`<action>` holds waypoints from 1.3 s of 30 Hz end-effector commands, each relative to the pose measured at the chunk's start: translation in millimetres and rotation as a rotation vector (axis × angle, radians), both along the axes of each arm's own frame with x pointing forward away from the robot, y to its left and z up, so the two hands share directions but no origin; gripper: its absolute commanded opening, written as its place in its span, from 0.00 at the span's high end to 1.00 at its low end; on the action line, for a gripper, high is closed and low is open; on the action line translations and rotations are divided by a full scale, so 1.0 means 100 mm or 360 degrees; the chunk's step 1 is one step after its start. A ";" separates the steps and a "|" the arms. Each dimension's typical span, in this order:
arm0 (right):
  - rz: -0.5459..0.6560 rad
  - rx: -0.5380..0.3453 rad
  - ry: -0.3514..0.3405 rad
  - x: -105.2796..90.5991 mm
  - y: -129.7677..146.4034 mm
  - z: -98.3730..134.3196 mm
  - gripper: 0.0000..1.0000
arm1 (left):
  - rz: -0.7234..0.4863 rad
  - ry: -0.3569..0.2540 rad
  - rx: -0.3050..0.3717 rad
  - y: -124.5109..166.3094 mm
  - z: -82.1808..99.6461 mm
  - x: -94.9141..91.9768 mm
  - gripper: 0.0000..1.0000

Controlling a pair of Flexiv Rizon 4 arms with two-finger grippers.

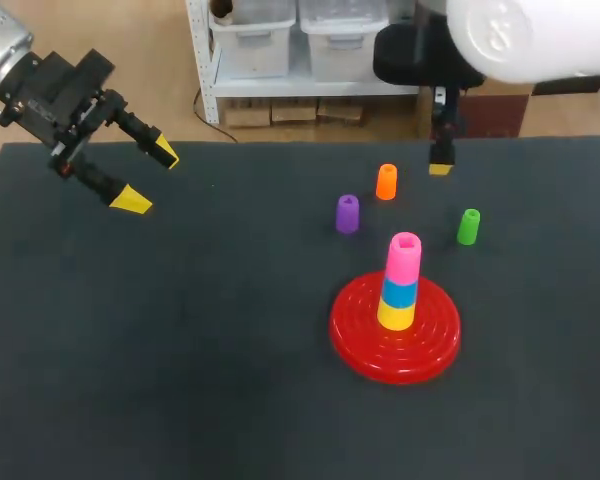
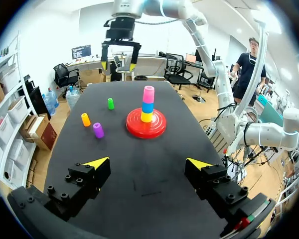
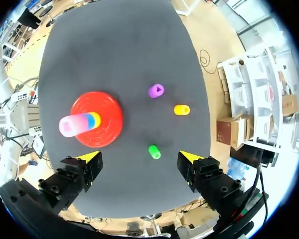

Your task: Pick up and stack the cylinders on the red base in this order: pink,purple,orange,green

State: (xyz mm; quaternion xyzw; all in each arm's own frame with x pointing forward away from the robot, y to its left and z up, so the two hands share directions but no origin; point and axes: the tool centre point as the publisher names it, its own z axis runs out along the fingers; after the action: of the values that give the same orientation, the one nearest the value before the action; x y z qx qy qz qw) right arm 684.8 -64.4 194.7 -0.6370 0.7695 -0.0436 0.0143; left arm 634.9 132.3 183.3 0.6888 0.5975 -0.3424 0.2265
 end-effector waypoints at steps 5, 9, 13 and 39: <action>0.0026 0.0002 0.0086 0.38 0.07 -0.24 0.00 | -0.0007 0.0004 0.0001 0.01 0.00 0.02 0.00; 0.0021 0.0014 0.0097 0.49 0.05 -0.32 0.00 | -0.0007 0.0004 0.0001 0.01 0.00 0.02 0.00; 0.0034 0.0038 0.0094 0.57 0.07 -0.32 0.00 | -0.0007 0.0004 0.0001 0.01 0.00 0.02 0.00; 0.0248 0.0035 0.0122 0.87 0.42 -0.73 0.00 | -0.0007 0.0004 0.0001 0.01 0.00 0.02 0.00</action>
State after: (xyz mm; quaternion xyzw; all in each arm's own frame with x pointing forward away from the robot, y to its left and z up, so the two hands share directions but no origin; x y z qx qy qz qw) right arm 766.9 -29.9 124.2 -0.6931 0.7208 -0.0081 0.0012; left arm 634.9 132.3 183.2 0.6888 0.5975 -0.3424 0.2265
